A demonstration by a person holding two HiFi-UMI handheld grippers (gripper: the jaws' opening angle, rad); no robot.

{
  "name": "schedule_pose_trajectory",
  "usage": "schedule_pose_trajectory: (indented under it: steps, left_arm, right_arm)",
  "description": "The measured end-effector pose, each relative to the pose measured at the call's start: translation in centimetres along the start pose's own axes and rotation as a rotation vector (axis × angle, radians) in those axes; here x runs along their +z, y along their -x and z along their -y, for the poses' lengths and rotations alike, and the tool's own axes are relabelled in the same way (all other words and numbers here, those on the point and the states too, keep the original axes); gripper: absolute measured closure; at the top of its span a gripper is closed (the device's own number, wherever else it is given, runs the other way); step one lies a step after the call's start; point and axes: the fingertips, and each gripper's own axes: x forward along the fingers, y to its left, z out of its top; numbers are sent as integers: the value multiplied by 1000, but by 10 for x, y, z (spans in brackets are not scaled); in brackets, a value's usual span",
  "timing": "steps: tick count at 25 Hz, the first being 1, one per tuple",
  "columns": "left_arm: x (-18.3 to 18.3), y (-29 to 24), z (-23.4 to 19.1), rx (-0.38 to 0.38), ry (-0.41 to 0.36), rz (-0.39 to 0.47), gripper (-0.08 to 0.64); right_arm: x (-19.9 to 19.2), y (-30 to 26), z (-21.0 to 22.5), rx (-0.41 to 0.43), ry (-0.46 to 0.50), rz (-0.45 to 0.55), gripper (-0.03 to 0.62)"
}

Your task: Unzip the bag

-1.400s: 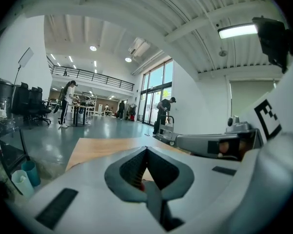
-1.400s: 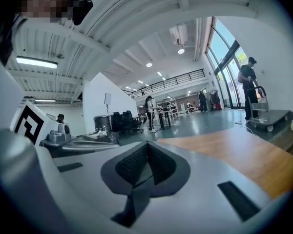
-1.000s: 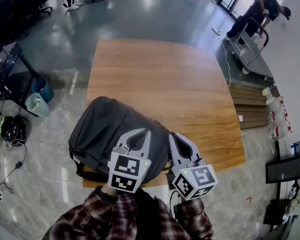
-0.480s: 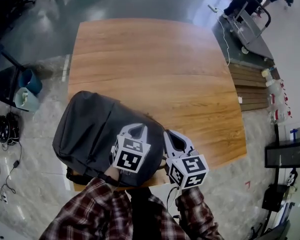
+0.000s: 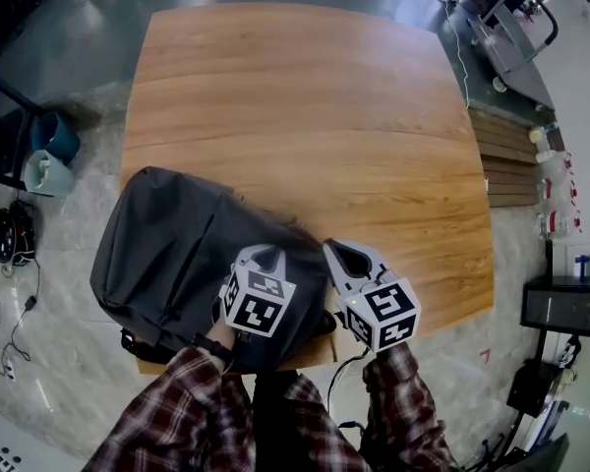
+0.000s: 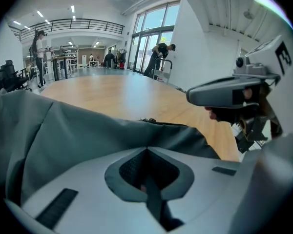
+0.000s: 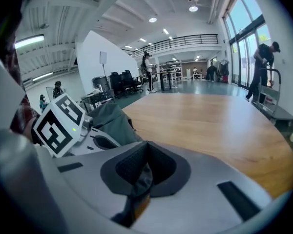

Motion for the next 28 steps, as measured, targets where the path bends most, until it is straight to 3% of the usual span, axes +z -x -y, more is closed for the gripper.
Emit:
schedule_pose_trajectory:
  steps: [4, 9, 12, 20, 24, 28]
  left_arm:
    - [-1, -4, 0, -9, 13, -13, 554]
    - [-1, -5, 0, -35, 34, -24, 554]
    - [-1, -5, 0, -64, 58, -36, 554]
    - [-2, -6, -1, -90, 82, -51, 554]
    - [-3, -6, -1, -90, 84, -51, 554]
    - [-3, -5, 0, -95, 88, -53, 554]
  right_arm:
    - [-6, -27, 15, 95, 224, -108, 580]
    - [-26, -56, 17, 256, 619, -262, 577]
    - [-37, -65, 13, 360, 852, -340, 530]
    - [-43, -83, 3, 468, 1427, -362, 517]
    - [-51, -88, -2, 498, 1627, -334, 518]
    - [-59, -80, 0, 538, 1705, -338, 518]
